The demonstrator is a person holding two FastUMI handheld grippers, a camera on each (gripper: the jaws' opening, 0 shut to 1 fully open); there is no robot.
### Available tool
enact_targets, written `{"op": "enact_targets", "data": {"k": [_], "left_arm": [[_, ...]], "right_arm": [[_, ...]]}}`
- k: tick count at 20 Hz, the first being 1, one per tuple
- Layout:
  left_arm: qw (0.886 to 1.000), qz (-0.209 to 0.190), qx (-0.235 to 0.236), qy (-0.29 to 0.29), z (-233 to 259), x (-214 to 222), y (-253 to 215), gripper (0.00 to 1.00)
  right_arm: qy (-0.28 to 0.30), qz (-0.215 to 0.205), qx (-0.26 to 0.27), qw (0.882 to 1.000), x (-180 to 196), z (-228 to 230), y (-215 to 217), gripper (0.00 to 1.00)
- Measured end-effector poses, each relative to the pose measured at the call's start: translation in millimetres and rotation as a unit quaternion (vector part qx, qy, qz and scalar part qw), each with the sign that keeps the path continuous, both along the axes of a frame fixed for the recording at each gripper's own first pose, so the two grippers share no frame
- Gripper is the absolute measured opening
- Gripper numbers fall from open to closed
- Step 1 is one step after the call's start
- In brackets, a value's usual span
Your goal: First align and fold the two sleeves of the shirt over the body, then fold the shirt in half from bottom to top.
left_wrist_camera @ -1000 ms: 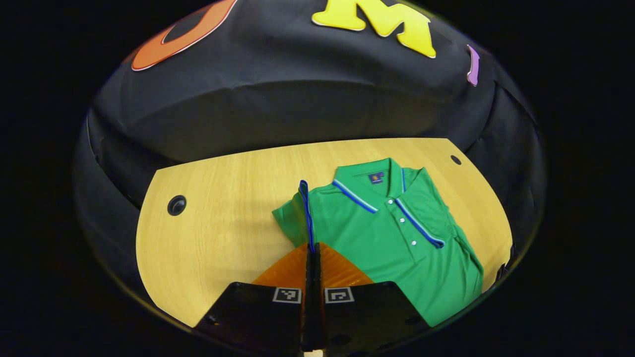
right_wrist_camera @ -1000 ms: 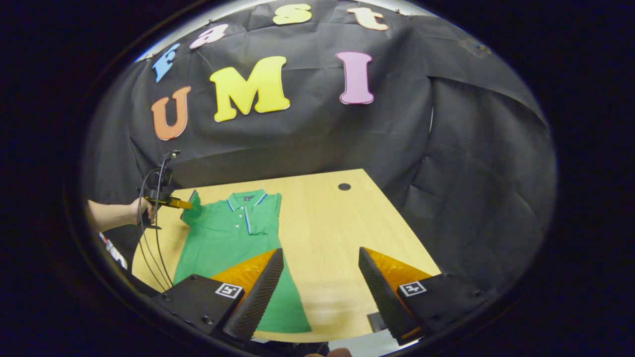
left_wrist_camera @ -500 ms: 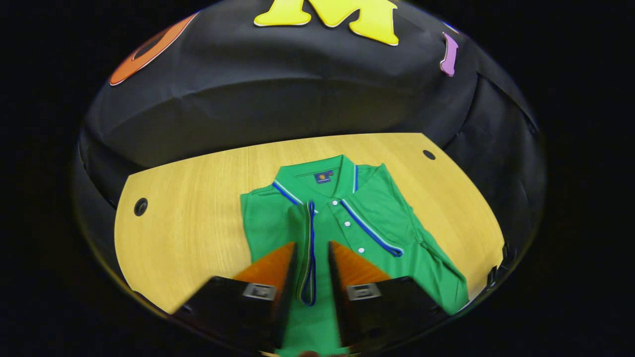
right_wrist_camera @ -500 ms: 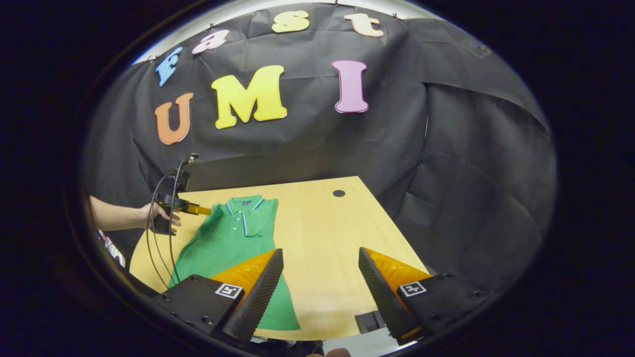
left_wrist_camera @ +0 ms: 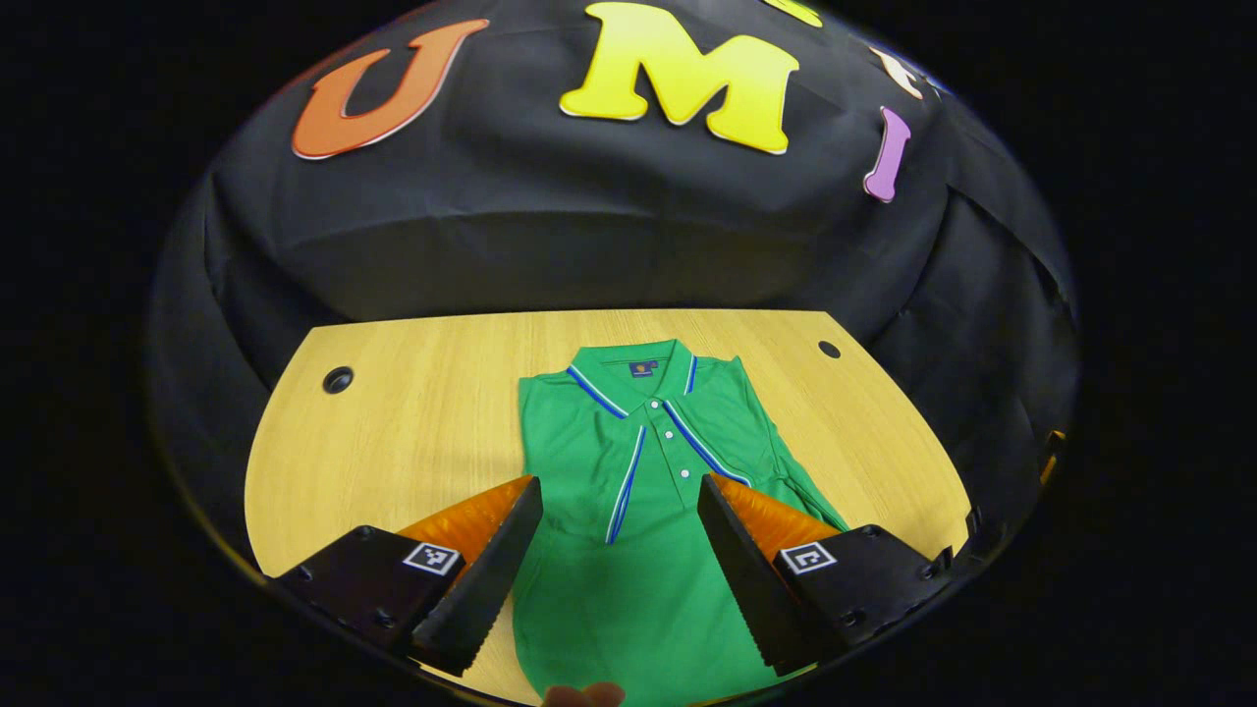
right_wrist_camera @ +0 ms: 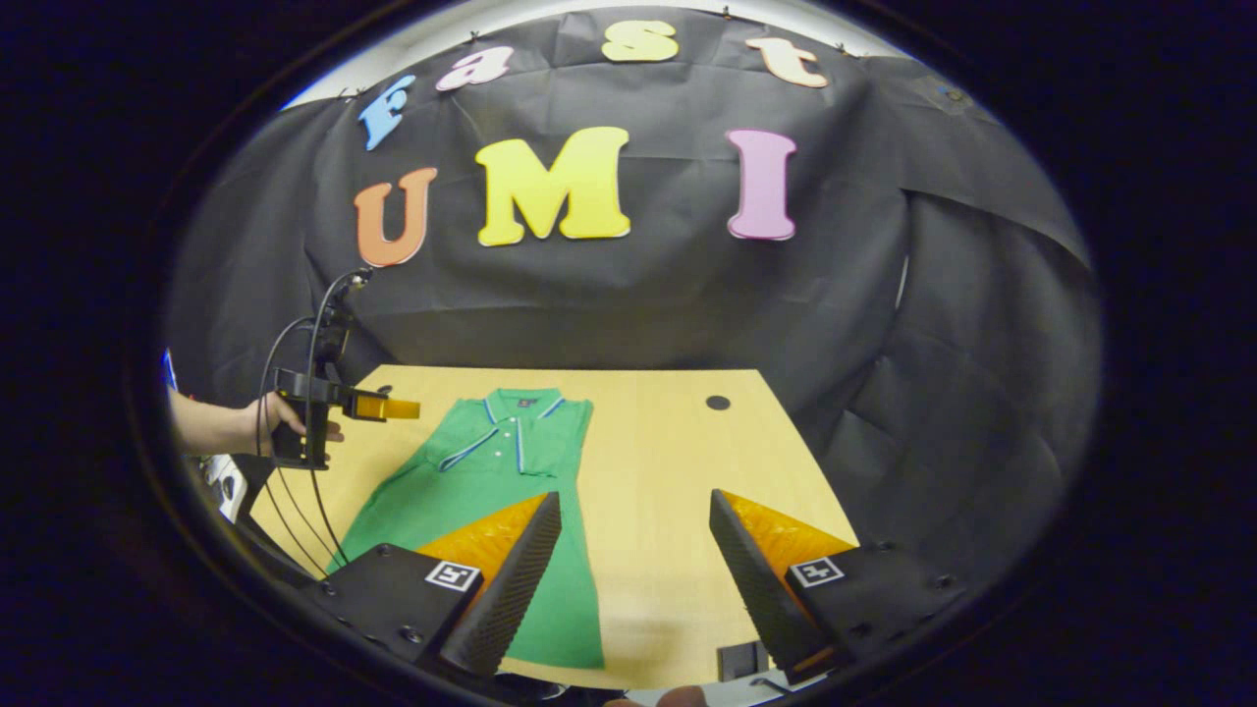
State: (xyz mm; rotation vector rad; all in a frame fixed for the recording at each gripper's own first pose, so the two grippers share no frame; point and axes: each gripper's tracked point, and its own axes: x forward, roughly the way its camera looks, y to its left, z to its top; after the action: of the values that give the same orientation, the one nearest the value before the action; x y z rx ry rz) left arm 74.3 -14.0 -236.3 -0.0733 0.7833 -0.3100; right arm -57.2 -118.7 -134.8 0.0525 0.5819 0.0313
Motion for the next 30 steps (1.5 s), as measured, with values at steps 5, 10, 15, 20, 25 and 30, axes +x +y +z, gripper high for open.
{"op": "enact_targets", "data": {"k": [5, 10, 15, 20, 25, 30], "left_arm": [[0.997, -0.016, 0.069, -0.025, 4, -92, 35, 1.0], [0.996, -0.013, 0.087, 0.012, -19, -179, 48, 1.0], [0.992, -0.017, 0.118, 0.043, -49, -234, 60, 1.0], [0.984, -0.053, 0.143, 0.092, -92, -286, 62, 1.0], [0.978, -0.042, 0.165, 0.122, -124, -312, 86, 1.0], [0.978, -0.047, 0.154, 0.13, -135, -315, 82, 1.0]], "right_arm": [[0.043, 0.048, 0.049, 0.997, 8, -32, 33, 0.94], [0.097, 0.103, 0.027, 0.99, -7, -70, 47, 0.98], [0.173, 0.157, -0.013, 0.972, -48, -129, 55, 0.98], [0.233, 0.183, -0.072, 0.952, -97, -181, 49, 0.94], [0.275, 0.156, -0.066, 0.946, -114, -215, 41, 0.94], [0.285, 0.172, -0.084, 0.939, -121, -233, 54, 0.98]]}}
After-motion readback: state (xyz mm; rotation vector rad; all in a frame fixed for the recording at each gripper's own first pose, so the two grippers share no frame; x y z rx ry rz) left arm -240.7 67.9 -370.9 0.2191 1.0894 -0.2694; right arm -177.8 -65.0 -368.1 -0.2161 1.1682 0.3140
